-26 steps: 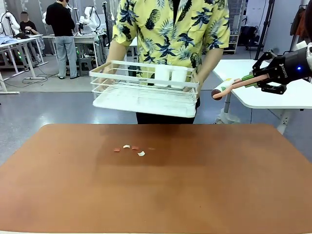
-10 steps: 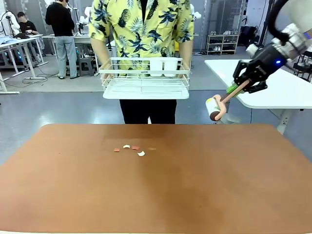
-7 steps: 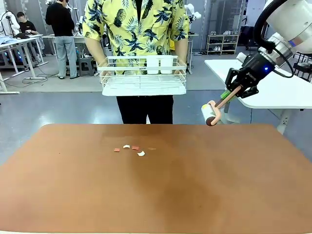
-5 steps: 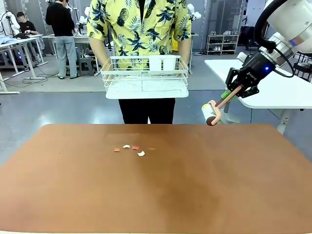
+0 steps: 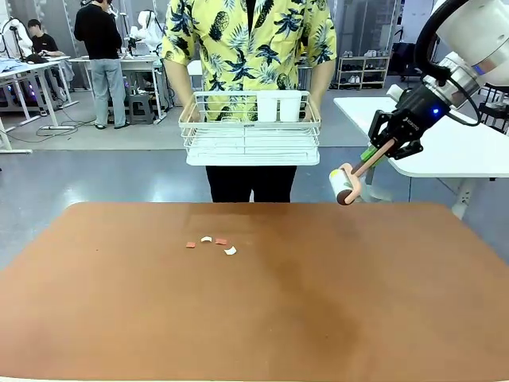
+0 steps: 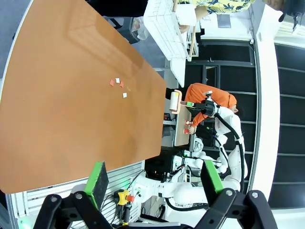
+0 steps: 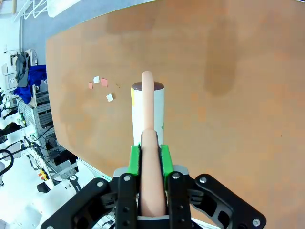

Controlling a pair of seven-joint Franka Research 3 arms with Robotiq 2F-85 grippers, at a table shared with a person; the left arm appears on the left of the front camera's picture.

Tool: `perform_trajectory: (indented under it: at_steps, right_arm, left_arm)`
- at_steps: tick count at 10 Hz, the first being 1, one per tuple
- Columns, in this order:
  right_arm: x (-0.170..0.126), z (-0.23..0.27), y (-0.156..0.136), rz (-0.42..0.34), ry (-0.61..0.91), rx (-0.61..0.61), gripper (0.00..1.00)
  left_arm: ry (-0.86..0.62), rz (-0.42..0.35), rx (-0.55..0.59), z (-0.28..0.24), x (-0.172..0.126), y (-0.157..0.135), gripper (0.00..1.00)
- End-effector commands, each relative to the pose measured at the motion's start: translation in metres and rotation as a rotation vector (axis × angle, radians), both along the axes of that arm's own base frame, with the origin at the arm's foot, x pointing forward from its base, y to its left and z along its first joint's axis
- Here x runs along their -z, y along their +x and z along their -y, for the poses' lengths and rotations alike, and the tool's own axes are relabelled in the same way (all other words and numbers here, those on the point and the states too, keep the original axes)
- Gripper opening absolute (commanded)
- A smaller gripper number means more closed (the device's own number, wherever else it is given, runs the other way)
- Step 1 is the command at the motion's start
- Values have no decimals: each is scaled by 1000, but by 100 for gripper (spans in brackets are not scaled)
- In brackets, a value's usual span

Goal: Clean the table.
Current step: Clean the table with the Lint Roller when the human lifts the Dish drying rack.

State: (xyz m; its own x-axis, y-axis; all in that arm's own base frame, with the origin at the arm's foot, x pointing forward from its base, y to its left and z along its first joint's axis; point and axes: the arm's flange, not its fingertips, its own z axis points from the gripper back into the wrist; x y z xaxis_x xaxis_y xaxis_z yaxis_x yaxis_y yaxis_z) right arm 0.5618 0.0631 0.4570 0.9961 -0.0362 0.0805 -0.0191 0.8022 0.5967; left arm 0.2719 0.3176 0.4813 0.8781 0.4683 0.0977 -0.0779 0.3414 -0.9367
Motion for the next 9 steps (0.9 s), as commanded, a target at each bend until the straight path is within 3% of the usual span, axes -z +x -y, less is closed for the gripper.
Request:
perform_trajectory:
  at_steps: [1,6,9]
  right_arm:
    - [4,-11,1,16,13,5,21]
    - [67,-73,-18,-7,80,78,21]
    - [80,-97,-23,-26,65,73,21]
  left_arm:
    - [0,19,0,0,1,-3,100]
    - [0,19,0,0,1,-3,100]
    - [0,19,0,0,1,-3,100]
